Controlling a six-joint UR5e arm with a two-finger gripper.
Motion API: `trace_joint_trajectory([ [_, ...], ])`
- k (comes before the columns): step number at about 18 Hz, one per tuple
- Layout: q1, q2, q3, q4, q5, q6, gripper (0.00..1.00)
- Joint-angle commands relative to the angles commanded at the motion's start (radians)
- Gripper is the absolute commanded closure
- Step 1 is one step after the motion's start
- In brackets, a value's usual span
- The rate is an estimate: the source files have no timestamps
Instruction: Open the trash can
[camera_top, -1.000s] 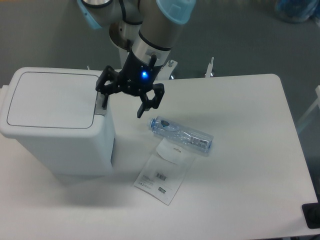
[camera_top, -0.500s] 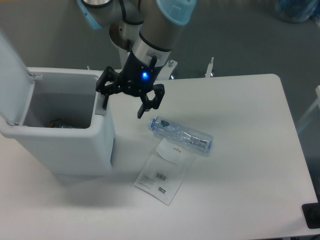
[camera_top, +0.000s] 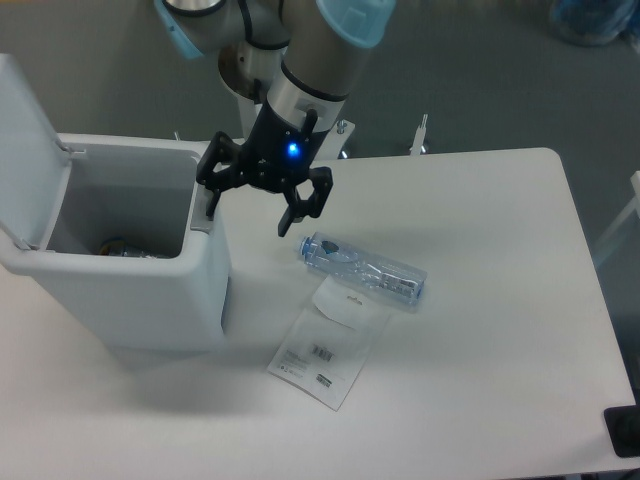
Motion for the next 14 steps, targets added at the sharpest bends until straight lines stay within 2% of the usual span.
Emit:
trace_joint_trajectory([
  [3, 0.025, 0.002, 0.015, 0.049, 0.011, 0.008, 0.0],
  [6, 0.066, 0.006, 0.018, 0.055, 0.037, 0.061, 0.0],
  [9, 0.158, 0.002, 0.005, 0.054, 0.084, 0.193, 0.0],
  [11, 0.218, -0.009, -0.008, 0.054, 0.145, 0.326, 0.0],
  [14, 0.297, -0.044, -0.008, 0.069, 0.236, 0.477, 0.0],
])
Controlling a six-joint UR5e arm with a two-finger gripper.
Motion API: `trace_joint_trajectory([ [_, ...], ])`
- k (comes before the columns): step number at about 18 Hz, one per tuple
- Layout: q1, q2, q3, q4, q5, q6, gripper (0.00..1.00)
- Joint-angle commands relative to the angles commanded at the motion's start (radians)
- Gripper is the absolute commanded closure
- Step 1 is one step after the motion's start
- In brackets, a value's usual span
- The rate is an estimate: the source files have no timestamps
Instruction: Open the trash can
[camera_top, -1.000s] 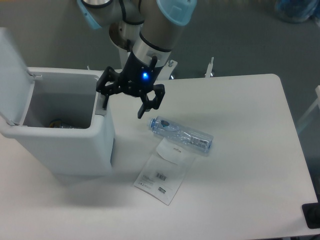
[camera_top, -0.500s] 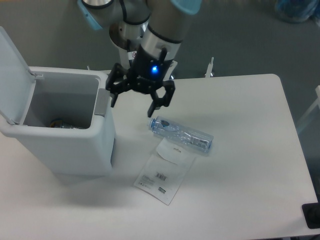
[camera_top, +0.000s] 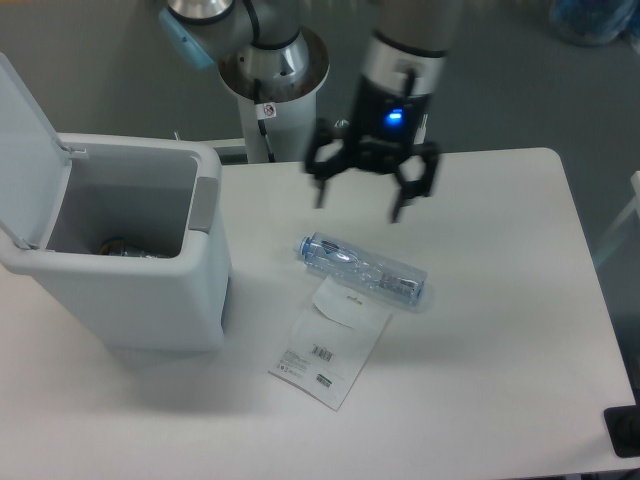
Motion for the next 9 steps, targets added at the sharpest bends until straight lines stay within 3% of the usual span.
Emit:
trace_joint_trajectory([
  [6, 0.04, -0.098, 0.009, 0.034, 0.011, 0.368, 0.0],
  [9, 0.042, -0.147, 0.008, 0.037, 0.083, 0.506, 0.0],
])
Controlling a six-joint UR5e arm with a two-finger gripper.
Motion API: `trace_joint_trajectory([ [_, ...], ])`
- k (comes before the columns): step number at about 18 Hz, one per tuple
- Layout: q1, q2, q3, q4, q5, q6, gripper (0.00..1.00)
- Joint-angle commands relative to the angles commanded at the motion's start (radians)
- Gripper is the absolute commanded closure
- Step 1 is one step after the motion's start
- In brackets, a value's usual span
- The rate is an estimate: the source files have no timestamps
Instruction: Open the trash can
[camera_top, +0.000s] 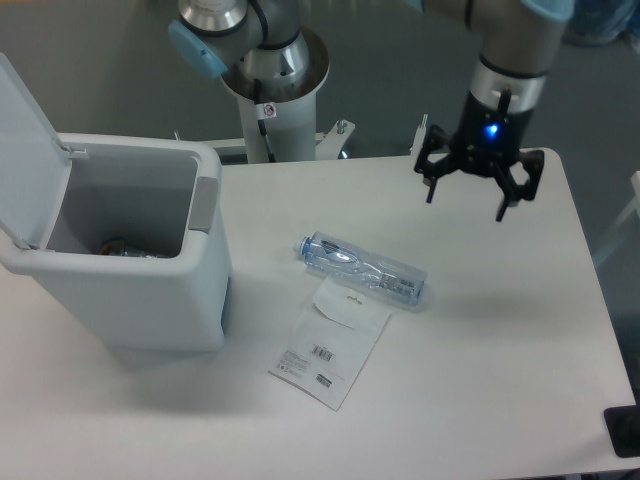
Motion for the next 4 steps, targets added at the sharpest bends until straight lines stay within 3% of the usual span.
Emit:
trace_joint_trajectory([
  [4, 0.0, -0.074, 0.0, 0.07, 0.117, 0.048, 0.0],
])
